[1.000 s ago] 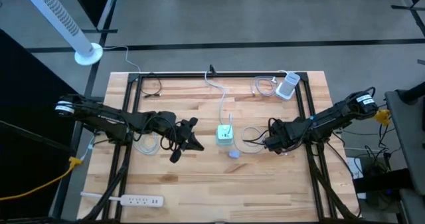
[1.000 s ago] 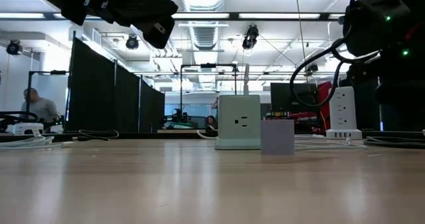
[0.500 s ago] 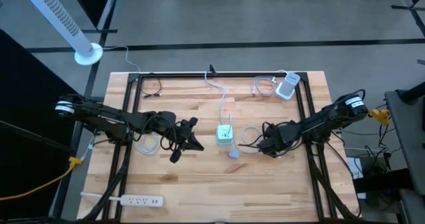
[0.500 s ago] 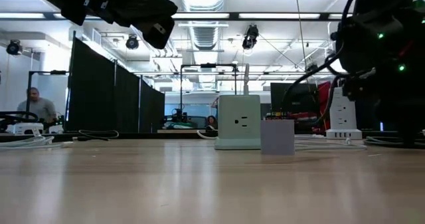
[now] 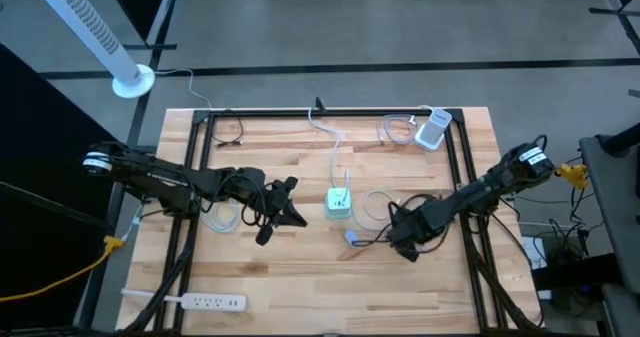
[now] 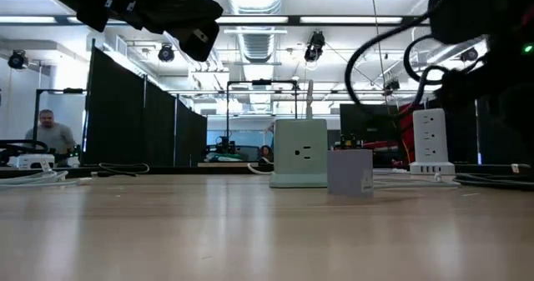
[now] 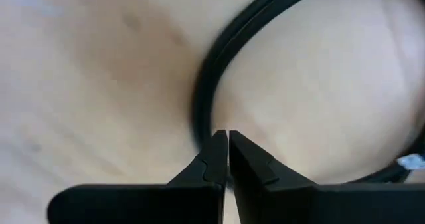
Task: Insert USB
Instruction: Insert the right black USB cable into the violet charger adapter
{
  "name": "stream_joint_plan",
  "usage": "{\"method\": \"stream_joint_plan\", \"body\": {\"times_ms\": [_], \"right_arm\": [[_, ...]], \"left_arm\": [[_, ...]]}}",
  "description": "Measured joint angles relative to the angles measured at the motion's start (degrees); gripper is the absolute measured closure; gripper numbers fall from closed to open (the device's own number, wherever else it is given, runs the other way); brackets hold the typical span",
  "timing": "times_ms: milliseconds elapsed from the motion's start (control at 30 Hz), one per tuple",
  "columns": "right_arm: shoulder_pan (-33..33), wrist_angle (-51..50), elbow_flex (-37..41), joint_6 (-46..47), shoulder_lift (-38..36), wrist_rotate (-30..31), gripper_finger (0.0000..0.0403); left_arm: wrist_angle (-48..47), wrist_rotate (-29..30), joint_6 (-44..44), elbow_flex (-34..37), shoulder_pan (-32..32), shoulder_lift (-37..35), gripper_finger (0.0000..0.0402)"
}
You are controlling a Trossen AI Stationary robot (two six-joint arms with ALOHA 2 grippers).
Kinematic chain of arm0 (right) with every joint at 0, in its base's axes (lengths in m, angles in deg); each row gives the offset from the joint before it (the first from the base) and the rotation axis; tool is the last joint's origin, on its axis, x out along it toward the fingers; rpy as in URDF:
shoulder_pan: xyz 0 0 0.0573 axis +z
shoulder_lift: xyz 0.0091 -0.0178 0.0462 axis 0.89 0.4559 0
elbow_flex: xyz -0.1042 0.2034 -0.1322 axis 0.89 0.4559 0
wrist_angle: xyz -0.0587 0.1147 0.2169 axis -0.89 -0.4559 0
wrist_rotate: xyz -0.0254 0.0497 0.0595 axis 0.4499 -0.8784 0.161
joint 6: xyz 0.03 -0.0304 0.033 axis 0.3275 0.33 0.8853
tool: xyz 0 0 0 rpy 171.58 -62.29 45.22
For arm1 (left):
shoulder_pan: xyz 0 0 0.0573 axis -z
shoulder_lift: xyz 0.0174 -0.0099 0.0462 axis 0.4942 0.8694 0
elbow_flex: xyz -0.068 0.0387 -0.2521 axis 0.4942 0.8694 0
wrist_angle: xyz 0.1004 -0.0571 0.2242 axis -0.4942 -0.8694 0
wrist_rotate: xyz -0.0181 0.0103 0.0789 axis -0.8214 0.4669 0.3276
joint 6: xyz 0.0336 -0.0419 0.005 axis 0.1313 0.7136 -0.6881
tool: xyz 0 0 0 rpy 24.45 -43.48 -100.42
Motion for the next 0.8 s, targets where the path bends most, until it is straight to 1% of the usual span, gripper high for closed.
{"method": "stream_joint_plan", "body": {"times_ms": [100,167,233,333,433,533,667,800], "right_arm": [[2.92,-0.43,-1.41,-0.02,-0.66,-3.54,0.0403],[4.54,-0.67,-2.55,1.53,-1.02,-3.36,0.0403],[5.01,-2.35,-3.32,5.02,-1.58,-1.7,0.0403],[4.52,-8.9,-4.07,11.19,-2.49,3.82,0.0403],[2.57,-17.93,-3.99,18.63,-3.24,7.06,0.0403],[-0.62,-23.18,-2.86,23.32,-3.36,8.61,0.0403],[-5.9,-22.58,-1.23,23.97,-3.34,11.45,0.0403],[-10.8,-23.01,-0.07,23.6,-3.35,11.56,0.0399]], "left_arm": [[-0.04,0.01,0.0,0.0,0.0,0.0,0.0393],[-0.01,0.01,0.0,0.0,0.0,0.0,0.0393],[-0.06,0.0,0.0,0.0,0.0,0.0,0.0393],[0.0,0.0,0.0,0.0,0.0,0.0,0.0393],[-0.01,0.01,0.01,0.0,0.0,0.0,0.0393],[-0.02,0.0,0.0,0.0,0.0,0.0,0.0393],[0.0,0.01,0.0,0.0,0.0,0.0,0.0393],[0.0,0.0,0.0,0.0,0.0,0.0,0.0393]]}}
